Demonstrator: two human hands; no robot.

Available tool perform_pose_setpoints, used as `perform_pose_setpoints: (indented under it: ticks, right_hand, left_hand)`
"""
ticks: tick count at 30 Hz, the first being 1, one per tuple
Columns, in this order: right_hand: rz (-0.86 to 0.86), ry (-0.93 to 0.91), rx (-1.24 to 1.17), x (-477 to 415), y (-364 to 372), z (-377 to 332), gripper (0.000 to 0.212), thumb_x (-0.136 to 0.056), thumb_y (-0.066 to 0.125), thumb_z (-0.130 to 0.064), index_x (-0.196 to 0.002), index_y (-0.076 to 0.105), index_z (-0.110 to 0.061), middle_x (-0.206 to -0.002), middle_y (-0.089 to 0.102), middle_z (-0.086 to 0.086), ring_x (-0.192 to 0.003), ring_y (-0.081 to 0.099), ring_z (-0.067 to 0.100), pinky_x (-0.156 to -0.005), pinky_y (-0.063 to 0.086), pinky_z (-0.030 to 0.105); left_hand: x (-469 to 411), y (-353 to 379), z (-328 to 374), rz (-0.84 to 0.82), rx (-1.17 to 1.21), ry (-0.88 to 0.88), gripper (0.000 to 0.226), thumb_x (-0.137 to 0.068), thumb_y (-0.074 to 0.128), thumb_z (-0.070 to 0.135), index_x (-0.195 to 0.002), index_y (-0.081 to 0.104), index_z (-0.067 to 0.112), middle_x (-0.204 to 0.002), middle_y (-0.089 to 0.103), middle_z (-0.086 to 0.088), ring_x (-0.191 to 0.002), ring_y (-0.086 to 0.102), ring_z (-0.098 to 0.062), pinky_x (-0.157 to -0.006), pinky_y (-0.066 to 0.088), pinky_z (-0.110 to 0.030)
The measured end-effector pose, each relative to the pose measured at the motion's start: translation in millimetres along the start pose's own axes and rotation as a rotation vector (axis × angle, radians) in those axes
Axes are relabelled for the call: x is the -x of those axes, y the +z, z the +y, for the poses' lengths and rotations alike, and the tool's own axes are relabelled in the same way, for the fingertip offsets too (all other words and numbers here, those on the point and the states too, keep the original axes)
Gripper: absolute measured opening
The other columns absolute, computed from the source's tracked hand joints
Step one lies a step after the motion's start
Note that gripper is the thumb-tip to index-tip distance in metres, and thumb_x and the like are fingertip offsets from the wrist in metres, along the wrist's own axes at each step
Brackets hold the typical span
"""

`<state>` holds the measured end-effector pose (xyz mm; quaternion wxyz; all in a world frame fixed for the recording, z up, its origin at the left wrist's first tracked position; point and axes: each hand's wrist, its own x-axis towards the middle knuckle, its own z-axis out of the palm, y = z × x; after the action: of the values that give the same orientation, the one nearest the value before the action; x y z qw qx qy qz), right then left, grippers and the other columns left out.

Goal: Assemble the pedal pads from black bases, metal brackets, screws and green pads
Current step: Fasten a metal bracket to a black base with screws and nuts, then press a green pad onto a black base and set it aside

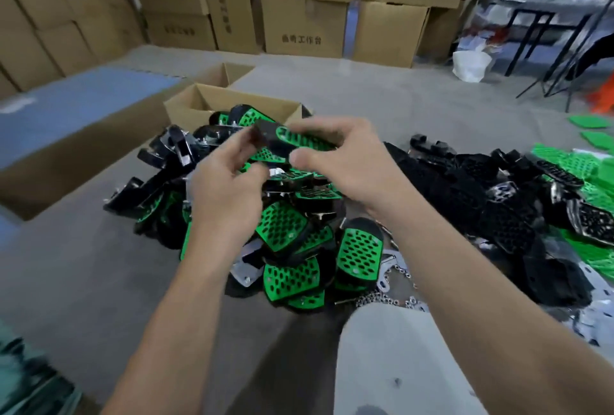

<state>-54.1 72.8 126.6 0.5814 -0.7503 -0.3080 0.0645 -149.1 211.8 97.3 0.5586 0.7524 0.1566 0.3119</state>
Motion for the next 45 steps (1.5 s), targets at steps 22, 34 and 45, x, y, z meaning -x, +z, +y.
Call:
perform_pose_setpoints:
  ticks: [22, 34, 45]
  right_hand:
    - [0.239, 0.806, 1.049, 147, -173, 154, 0.09, -0.091, 0.064, -0.049, -0.158, 0.017, -0.012, -0.153, 0.038, 0.02, -0.142, 0.034, 0.04, -0.116, 0.03, 0.05]
    - [0.408, 0.565, 0.849, 186, -182, 152, 0.055, -0.076, 0.078, -0.03, -0.126, 0.058, -0.025, -0.096, 0.071, 0.002, -0.074, 0.061, 0.017, -0.065, 0.042, 0.029]
    - [0.371, 0.791, 0.786, 209, -186, 140, 0.076, -0.08, 0.072, -0.03, -0.148, 0.038, -0.023, -0.113, 0.062, 0.005, -0.111, 0.057, 0.035, -0.086, 0.047, 0.038]
  left_hand:
    - [128, 129, 14, -0.149, -0.249, 0.466, 0.044, -0.075, 0.054, 0.0, -0.107, 0.08, 0.016, -0.117, 0.074, 0.006, -0.12, 0.061, -0.012, -0.105, 0.049, -0.035]
    - [145, 176, -16, -0.446, -0.357, 0.282, 0.044, -0.074, 0.064, -0.008, -0.1, 0.08, 0.024, -0.104, 0.073, 0.011, -0.105, 0.061, -0.003, -0.095, 0.028, 0.002]
    - [151, 191, -31, -0.572, -0.289, 0.086, 0.041, -0.086, 0.062, 0.006, -0.11, 0.078, 0.034, -0.11, 0.074, 0.023, -0.1, 0.065, 0.008, -0.094, 0.044, -0.007]
